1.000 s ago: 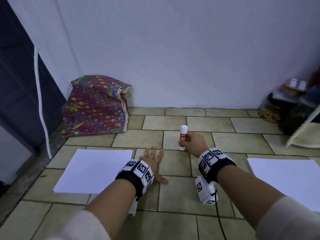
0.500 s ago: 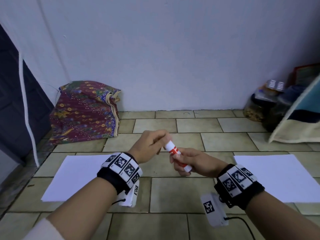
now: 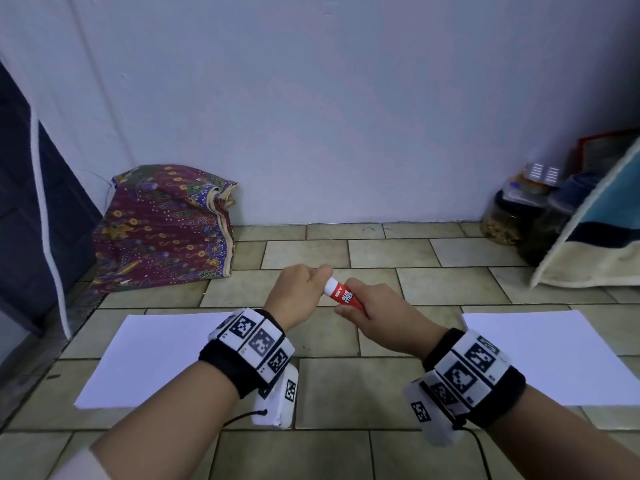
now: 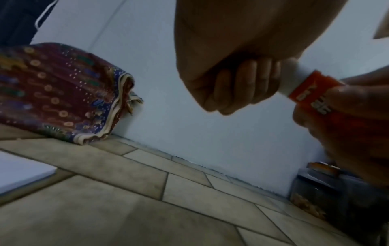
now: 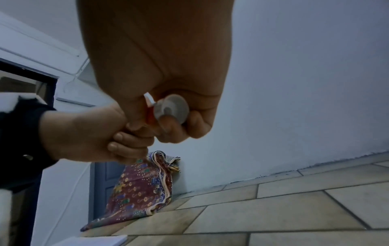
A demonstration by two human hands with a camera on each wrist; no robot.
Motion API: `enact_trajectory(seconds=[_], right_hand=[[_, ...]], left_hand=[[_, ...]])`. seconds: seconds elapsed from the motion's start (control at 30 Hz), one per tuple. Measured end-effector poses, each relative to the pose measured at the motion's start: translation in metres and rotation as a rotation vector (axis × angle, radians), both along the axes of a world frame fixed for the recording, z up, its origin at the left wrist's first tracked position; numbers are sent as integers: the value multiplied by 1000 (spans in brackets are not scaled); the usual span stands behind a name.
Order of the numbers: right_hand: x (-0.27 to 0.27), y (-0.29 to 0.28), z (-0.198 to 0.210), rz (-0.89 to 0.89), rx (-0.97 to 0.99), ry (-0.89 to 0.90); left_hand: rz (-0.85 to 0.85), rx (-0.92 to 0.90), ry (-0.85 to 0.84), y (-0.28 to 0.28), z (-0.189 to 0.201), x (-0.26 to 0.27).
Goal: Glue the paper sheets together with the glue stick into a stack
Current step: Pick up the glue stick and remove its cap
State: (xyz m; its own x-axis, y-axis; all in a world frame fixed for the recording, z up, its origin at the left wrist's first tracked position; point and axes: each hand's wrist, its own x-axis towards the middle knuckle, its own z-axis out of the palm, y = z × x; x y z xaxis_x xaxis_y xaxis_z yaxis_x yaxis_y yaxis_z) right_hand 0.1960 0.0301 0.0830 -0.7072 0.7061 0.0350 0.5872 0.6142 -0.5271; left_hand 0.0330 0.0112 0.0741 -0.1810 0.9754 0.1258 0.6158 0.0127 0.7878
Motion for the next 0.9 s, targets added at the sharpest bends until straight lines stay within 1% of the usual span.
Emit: enact_trajectory(seconds=[0.03, 0.07, 0.13, 0.17, 0.2, 0.27, 0.3, 0.33, 0.43, 0.53, 0.6, 0.67, 0.73, 0.9], right_hand=[[0, 3, 1, 3, -30, 32], [1, 6, 3, 11, -120, 95], [4, 13, 9, 62, -388, 230], [6, 14, 13, 102, -493, 249], [6, 14, 16, 140, -546, 237], [3, 10, 16, 166, -555, 205], [0, 7, 16, 145, -518, 189], [-3, 3, 15, 110, -434, 166], [-15, -7, 12, -34, -53, 14], [-22, -16, 11, -178, 303, -178], [-24, -22, 8, -220, 536, -217], [-25, -26, 10, -264, 603, -211], [-27, -26, 11, -297, 555, -174], [-26, -32, 20, -283, 532, -240]], left_hand=[[-47, 59, 25, -2, 1, -3], [-105, 142, 63, -4, 1, -7], [-206, 267, 163, -7, 0, -15], [-241, 297, 191, -7, -1, -19], [-264, 319, 192, -6, -3, -22], [-265, 356, 146, -5, -5, -23], [-239, 362, 115, -5, -4, -21], [-198, 356, 85, -5, -4, -18], [-55, 254, 0, -2, 1, -10], [34, 120, -58, 3, 7, -10], [60, 63, -84, 6, 10, -10], [86, 17, -73, 7, 14, -9], [123, -29, -86, 10, 15, -6], [185, -109, -157, 16, 22, 0]])
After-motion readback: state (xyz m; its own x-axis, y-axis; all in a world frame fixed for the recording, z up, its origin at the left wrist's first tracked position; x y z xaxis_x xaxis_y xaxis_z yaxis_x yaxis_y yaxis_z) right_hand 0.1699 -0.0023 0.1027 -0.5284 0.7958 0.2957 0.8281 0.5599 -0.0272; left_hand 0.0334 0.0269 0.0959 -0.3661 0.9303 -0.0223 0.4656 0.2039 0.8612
